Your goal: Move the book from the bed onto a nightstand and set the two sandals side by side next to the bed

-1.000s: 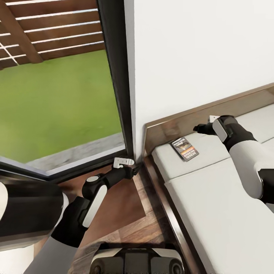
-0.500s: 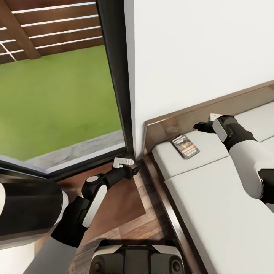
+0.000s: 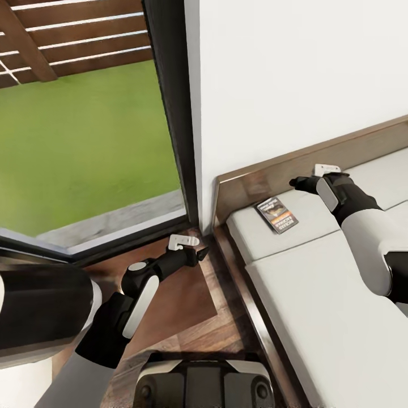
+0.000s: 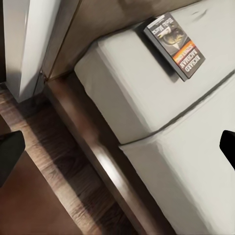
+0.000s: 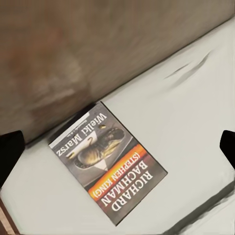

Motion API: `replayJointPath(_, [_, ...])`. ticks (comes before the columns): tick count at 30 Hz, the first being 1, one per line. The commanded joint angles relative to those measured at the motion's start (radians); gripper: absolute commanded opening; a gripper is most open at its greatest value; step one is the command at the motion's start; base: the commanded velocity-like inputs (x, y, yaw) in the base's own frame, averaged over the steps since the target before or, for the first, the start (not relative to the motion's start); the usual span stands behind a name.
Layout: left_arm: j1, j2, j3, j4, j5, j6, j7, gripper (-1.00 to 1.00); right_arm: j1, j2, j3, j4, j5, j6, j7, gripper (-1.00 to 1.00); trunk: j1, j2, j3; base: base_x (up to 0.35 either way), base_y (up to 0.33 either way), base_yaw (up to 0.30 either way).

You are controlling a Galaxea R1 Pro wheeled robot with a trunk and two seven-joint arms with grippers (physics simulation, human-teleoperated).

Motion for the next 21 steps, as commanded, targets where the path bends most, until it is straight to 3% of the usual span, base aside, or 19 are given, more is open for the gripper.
replayJointPath(1, [0.000, 0.000, 0.001, -0.001, 0.002, 0.006, -0.002, 1.00, 0.000, -0.001, 0.008, -0.001, -0.011, -0.007, -0.007, 1.00, 0.000, -0.002, -0.003, 0.000, 0.000, 0.000])
replayJointPath(8, [-0.001, 0.000, 0.001, -0.001, 0.002, 0.005, -0.002, 1.00, 0.004, -0.001, 0.008, 0.012, -0.012, -0.082, -0.007, 1.00, 0.000, -0.002, -0.013, 0.000, 0.000, 0.000])
replayJointPath(21, [0.000, 0.001, 0.001, -0.001, 0.002, 0.006, -0.002, 1.00, 0.004, -0.001, 0.007, 0.012, -0.013, -0.147, -0.007, 1.00, 0.000, -0.002, -0.032, 0.000, 0.000, 0.000])
